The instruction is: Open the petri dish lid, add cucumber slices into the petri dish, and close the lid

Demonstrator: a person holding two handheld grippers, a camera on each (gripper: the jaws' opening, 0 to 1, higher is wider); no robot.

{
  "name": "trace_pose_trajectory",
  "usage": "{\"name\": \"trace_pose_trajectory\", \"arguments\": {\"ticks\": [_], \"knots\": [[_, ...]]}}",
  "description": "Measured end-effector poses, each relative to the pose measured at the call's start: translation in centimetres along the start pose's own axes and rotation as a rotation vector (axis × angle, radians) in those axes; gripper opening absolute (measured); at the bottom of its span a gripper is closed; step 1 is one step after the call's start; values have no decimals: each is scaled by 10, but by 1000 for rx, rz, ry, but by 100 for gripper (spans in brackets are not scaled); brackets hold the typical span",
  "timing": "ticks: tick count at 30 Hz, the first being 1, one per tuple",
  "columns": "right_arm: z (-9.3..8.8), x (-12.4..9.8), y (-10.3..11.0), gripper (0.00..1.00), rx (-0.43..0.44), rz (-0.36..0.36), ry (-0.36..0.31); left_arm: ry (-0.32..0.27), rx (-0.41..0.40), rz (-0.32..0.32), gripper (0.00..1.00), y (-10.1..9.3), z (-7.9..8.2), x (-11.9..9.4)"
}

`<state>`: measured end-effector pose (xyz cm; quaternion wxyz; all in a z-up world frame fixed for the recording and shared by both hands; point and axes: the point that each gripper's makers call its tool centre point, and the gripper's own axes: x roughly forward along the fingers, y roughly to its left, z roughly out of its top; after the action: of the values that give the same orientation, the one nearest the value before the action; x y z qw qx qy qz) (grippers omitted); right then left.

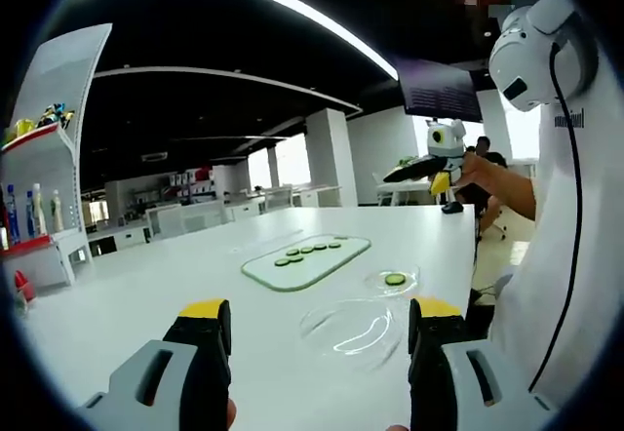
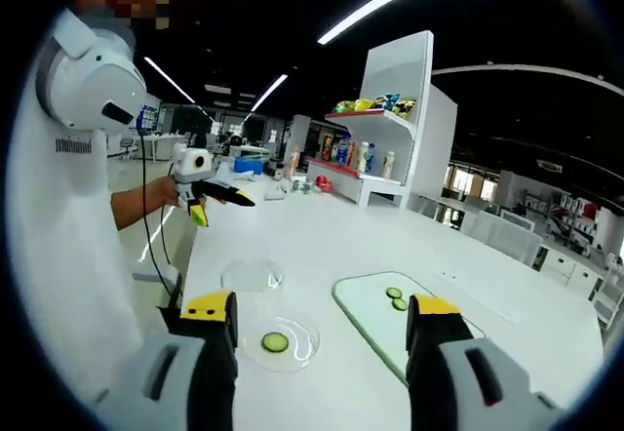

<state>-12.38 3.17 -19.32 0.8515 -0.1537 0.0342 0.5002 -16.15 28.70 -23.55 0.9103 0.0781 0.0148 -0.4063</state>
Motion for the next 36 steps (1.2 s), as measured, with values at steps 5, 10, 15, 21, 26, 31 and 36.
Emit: {"name": "trace_pose_trajectory", "arguments": {"ticks": [5,10,15,21,26,31,36], "knots": [[1,15,8,71,-15,65,12,13,5,-28,75,-3,-2,3],[2,30,17,71,-33,124,25,34,14,-54,75,-6,-6,7],[0,42,25,72,-46,176,43,54,20,-77,75,-8,-10,11],[-4,58,36,72,-60,227,63,80,29,-108,74,-11,-15,16],[-8,69,43,72,-57,264,76,91,32,-124,74,-12,-18,18],[-12,80,51,72,-64,300,97,105,34,-144,74,-14,-22,22],[-15,94,64,73,-85,349,122,115,36,-161,74,-14,-25,26]]}}
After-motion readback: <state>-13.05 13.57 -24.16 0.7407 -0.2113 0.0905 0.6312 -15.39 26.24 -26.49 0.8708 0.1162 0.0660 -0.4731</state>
